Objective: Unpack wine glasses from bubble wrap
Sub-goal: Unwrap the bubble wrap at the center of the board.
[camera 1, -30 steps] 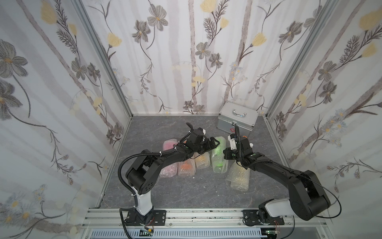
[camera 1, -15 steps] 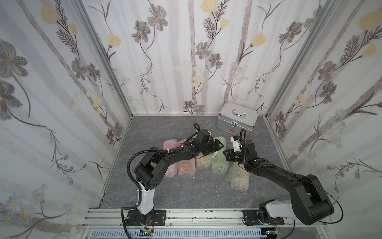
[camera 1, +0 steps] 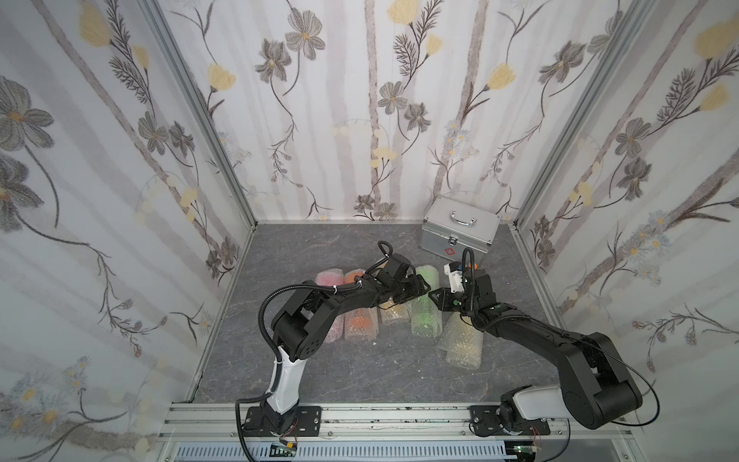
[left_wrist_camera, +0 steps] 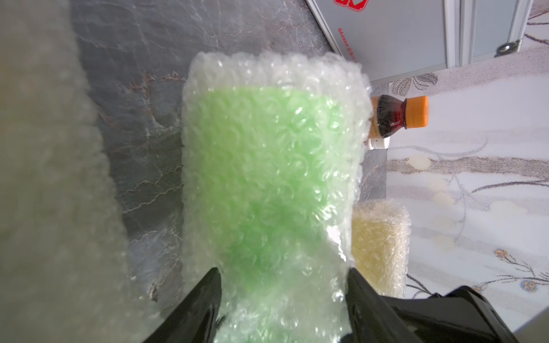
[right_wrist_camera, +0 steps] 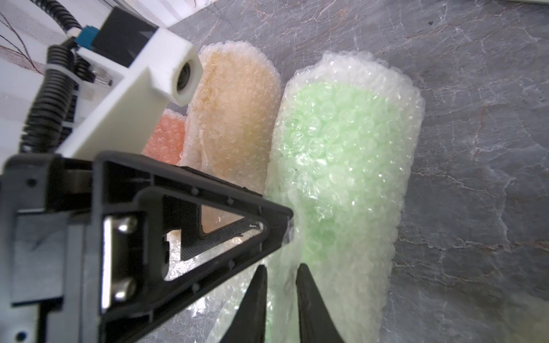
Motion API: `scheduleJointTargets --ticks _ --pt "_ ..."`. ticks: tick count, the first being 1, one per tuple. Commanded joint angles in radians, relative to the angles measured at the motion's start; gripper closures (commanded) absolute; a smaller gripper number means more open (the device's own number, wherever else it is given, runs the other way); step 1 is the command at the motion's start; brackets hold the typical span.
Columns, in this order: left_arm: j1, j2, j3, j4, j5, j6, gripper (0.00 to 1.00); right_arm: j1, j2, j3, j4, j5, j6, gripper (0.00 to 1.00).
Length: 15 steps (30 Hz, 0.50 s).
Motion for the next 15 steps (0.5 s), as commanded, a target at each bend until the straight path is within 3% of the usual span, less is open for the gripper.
scheduleJointTargets --ticks 1,3,15 --pt "0.003 0.011 0.005 -0.061 -0.018 0.009 0.34 0.003 -0.009 0.015 -0.03 0.022 -0.034 0.76" --pt "0.003 0.009 0.002 -0.064 -0.019 0.012 0.36 0.004 -0.017 0.014 -0.049 0.03 -0.044 0.71" --pt "0.001 0.022 0.008 -0.044 0.011 0.009 0.48 0.027 -0.025 0.027 -0.106 0.153 -0.07 0.75"
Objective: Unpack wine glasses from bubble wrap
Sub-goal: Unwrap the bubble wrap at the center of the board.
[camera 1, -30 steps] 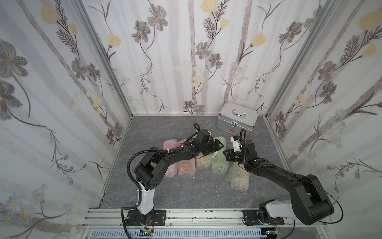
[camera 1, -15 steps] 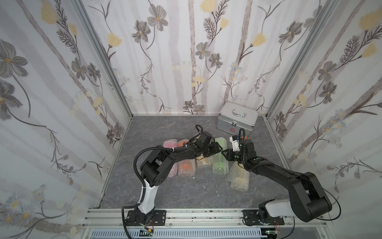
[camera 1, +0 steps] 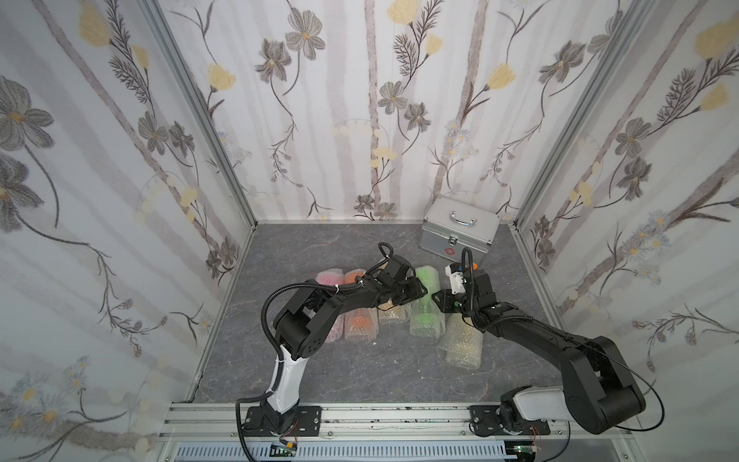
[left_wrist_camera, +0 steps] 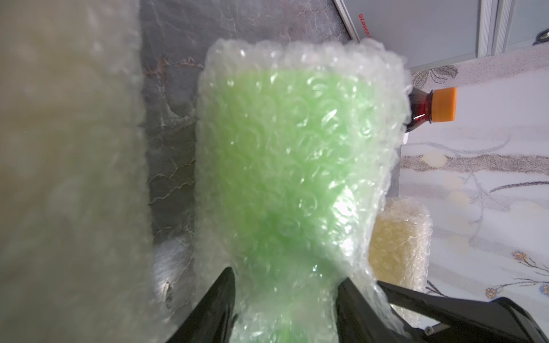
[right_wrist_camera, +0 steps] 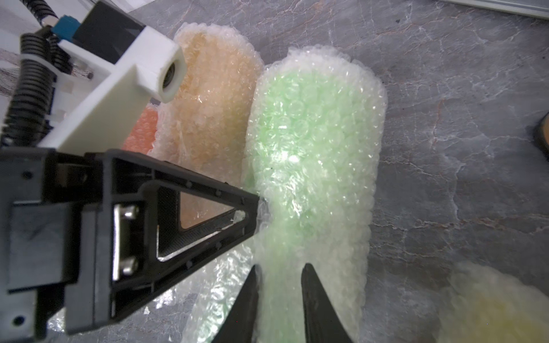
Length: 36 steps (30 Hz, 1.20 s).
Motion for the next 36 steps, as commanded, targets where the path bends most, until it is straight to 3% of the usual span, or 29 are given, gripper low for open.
scheduleJointTargets --ticks 1,14,21,36 --pt "0.0 0.008 0.008 -0.023 0.005 0.002 0.49 0.015 0.004 0.017 -0.01 0.057 -0.022 0.76" --pt "-0.011 0.011 0.027 -0.019 0.013 0.021 0.82 0.063 0.057 0.088 -0.064 0.212 -0.031 0.71" --pt "-0.027 -0.003 0.084 -0.107 -0.017 0.098 0.85 0.077 0.065 0.146 -0.072 0.236 -0.052 0.63" --pt "-0.041 -0.007 0.154 -0.222 -0.067 0.151 0.88 0.093 0.13 0.159 -0.093 0.275 -0.057 0.63"
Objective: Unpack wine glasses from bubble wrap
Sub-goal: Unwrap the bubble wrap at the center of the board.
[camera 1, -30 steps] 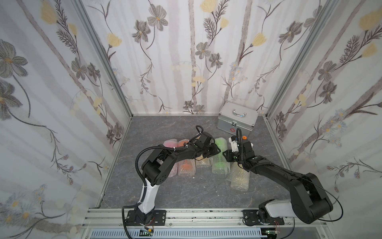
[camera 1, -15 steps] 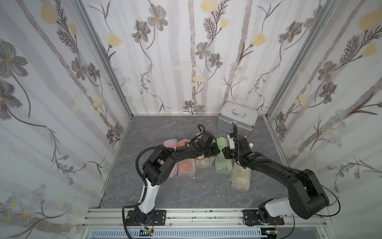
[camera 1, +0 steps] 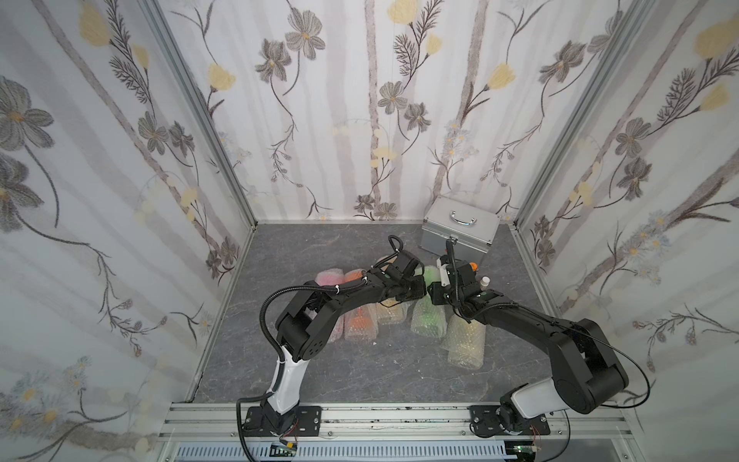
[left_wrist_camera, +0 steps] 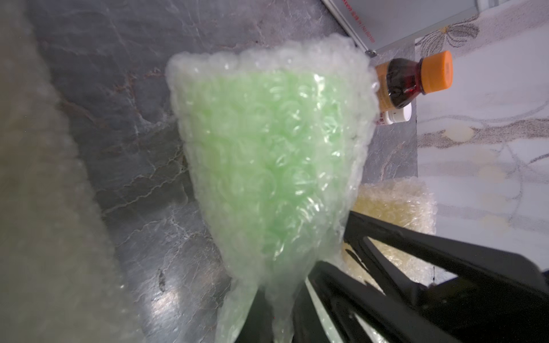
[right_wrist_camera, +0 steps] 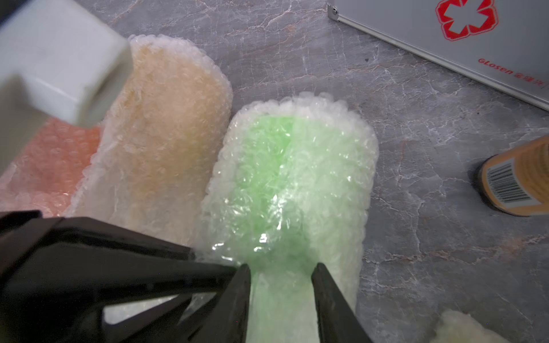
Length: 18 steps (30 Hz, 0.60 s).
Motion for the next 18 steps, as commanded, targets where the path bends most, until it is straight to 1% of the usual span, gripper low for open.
scheduleJointTargets --ticks 1,11,18 --pt "-0.001 -0.006 0.009 -0.01 -0.018 0.008 0.88 0.006 0.01 -0.003 0.0 0.034 -0.012 0.63" --pt "-0.002 -0.009 0.015 -0.015 -0.014 0.009 0.89 0.013 0.036 -0.009 0.014 0.05 0.002 0.62" --pt "-0.006 -0.004 0.015 -0.014 -0.004 0.015 0.94 0.008 0.052 0.025 0.024 0.042 0.013 0.62"
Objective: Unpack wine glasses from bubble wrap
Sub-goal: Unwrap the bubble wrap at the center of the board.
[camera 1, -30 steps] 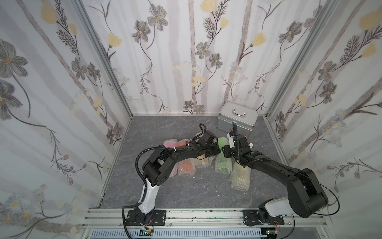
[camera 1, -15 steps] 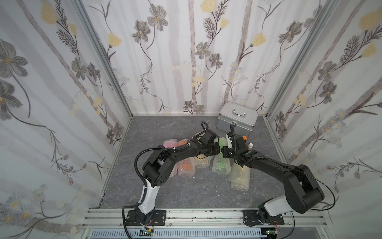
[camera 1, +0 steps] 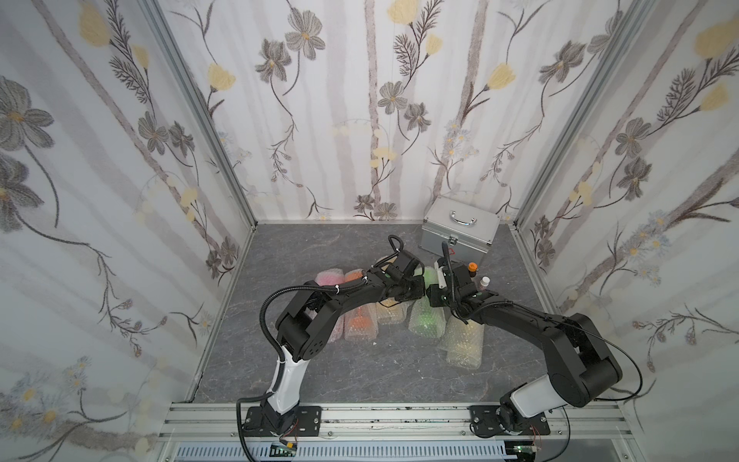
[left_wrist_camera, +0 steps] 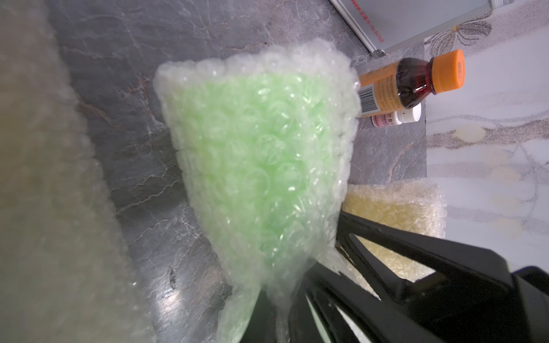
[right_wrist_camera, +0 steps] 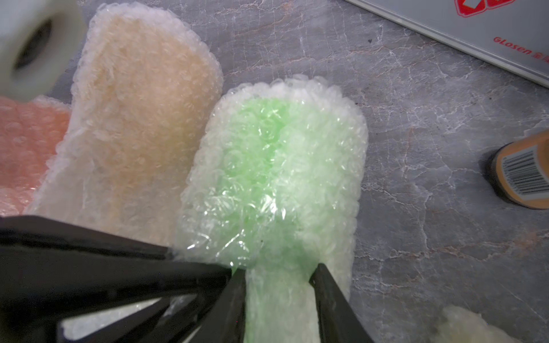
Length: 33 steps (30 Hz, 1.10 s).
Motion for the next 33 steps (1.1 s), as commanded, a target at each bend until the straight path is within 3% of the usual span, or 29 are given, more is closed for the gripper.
scheduleJointTargets --ticks 1,33 --pt "-0.007 -0.002 0.01 0.012 0.012 0.01 0.94 -0.003 0.013 0.022 0.022 0.013 0.01 0.62" --pt "-0.011 0.008 -0.007 0.008 -0.001 0.02 0.98 -0.065 0.019 0.031 0.104 -0.109 0.128 0.63"
